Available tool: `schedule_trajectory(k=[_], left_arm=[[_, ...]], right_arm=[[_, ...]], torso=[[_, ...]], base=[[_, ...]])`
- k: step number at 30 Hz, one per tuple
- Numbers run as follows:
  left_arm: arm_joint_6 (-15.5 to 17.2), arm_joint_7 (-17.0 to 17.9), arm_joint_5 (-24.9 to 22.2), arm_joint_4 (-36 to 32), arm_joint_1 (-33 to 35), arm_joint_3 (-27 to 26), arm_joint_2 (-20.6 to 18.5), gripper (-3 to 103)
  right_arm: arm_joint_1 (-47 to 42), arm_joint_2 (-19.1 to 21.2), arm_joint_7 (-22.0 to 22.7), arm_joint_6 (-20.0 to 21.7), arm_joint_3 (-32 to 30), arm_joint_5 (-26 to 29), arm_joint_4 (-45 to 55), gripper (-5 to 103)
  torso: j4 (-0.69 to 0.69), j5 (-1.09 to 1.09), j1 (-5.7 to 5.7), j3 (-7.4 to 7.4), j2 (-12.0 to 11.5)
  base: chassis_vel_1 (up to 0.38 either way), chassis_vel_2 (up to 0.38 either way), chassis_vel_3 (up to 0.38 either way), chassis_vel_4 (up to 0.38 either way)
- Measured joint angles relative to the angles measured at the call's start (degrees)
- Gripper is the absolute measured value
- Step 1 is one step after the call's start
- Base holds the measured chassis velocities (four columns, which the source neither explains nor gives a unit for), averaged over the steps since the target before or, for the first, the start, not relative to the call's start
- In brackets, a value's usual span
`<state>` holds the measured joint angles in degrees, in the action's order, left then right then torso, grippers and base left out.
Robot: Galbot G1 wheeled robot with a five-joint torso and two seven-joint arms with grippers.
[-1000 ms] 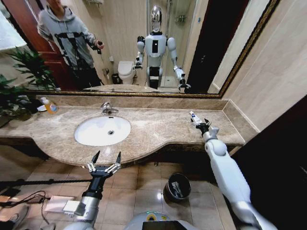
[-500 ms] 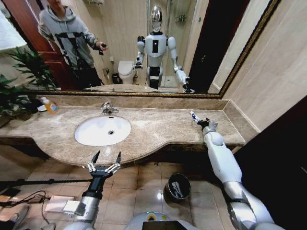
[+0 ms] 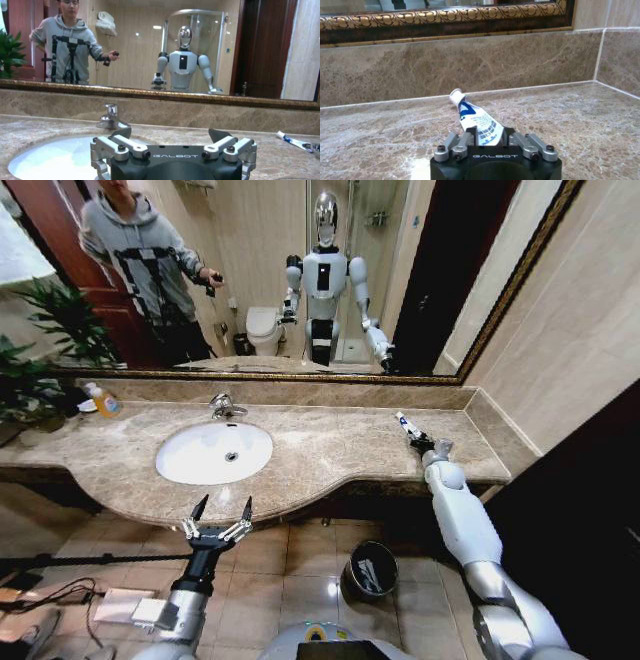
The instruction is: Pick up the trash from the sink and place it in the trash bin.
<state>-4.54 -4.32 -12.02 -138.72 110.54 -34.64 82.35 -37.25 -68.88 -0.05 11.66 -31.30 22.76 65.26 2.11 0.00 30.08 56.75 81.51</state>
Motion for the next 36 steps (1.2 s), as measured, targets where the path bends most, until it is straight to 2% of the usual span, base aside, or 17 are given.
schedule_trajectory(k=[2,3,5,6,7,9,10,27,36], left_arm=[[0.0,0.0,0.0,0.0,0.0,0.0,0.0,100],[0.0,0.0,0.0,0.0,0.0,0.0,0.0,100],[0.0,0.0,0.0,0.0,0.0,0.0,0.0,100],[0.0,0.0,0.0,0.0,0.0,0.0,0.0,100],[0.0,0.0,0.0,0.0,0.0,0.0,0.0,100],[0.0,0.0,0.0,0.0,0.0,0.0,0.0,100],[0.0,0.0,0.0,0.0,0.0,0.0,0.0,100],[0.0,0.0,0.0,0.0,0.0,0.0,0.0,100],[0.0,0.0,0.0,0.0,0.0,0.0,0.0,100]], right_arm=[[-0.1,0.0,0.1,0.0,0.0,0.0,0.1,29],[-0.2,0.1,0.1,0.0,0.0,0.0,0.4,19],[-0.3,0.1,0.1,0.0,0.0,0.0,0.5,19],[-0.3,0.0,0.2,0.0,-0.1,0.0,0.7,13],[-0.3,0.0,0.2,0.0,-0.1,0.0,0.7,13],[-0.5,0.0,0.3,-0.1,-0.1,0.0,0.8,2],[-0.5,-0.1,0.3,-0.1,-0.1,-0.1,0.8,0],[-2.4,0.5,0.7,-0.5,-0.6,-1.1,4.2,0],[-15.7,2.7,0.0,-2.1,-3.1,-2.6,18.5,0]], torso=[[0.0,0.0,0.0,0.0,0.0],[0.0,0.0,0.0,0.0,0.0],[0.0,0.0,0.0,0.0,0.0],[0.0,0.0,0.0,0.0,0.0],[0.0,0.0,0.0,0.0,0.0],[0.0,0.0,0.0,0.0,0.0],[0.0,0.0,0.0,0.0,0.0],[0.01,0.0,0.0,0.0,0.0],[0.0,0.02,-0.01,0.0,0.0]], base=[[0.0,0.0,0.0,0.0],[0.0,0.0,0.0,0.0],[0.0,0.0,0.0,0.0],[0.0,0.0,0.0,0.0],[0.0,0.0,0.0,0.0],[0.0,0.0,0.0,0.0],[0.0,0.0,0.0,0.0],[0.0,0.0,0.0,0.0],[0.0,0.0,0.0,0.0]])
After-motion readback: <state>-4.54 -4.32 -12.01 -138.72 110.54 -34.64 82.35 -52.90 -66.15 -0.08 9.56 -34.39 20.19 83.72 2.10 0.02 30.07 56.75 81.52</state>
